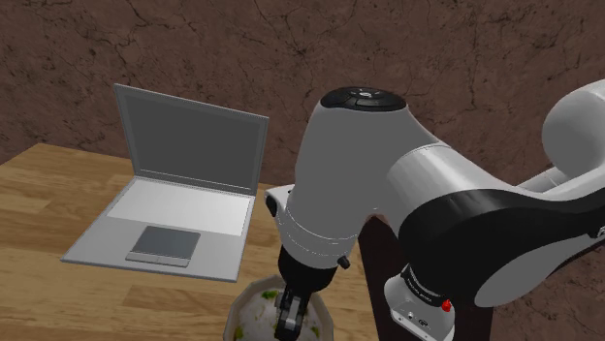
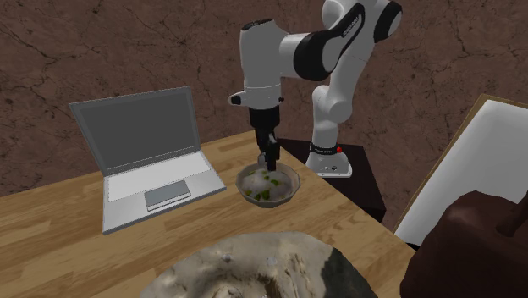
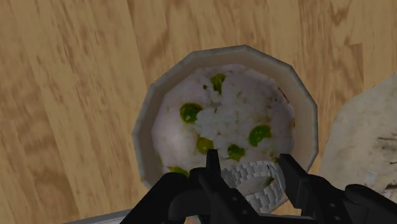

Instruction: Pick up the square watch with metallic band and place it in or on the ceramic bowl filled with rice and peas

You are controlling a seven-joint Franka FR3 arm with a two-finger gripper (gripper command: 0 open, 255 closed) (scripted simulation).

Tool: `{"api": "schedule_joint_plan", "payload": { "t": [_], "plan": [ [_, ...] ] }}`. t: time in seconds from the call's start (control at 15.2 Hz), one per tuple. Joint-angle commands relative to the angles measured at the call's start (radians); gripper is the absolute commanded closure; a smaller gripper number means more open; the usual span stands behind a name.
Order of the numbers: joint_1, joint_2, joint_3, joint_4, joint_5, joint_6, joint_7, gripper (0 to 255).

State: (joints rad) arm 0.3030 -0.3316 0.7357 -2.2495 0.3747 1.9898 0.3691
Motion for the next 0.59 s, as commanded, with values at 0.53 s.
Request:
{"api": "schedule_joint_plan", "payload": {
  "t": [0.53],
  "plan": [
    [-0.001, 0.017, 0.013, -0.038, 0.001, 0.054, -0.003, 255]
  ]
}}
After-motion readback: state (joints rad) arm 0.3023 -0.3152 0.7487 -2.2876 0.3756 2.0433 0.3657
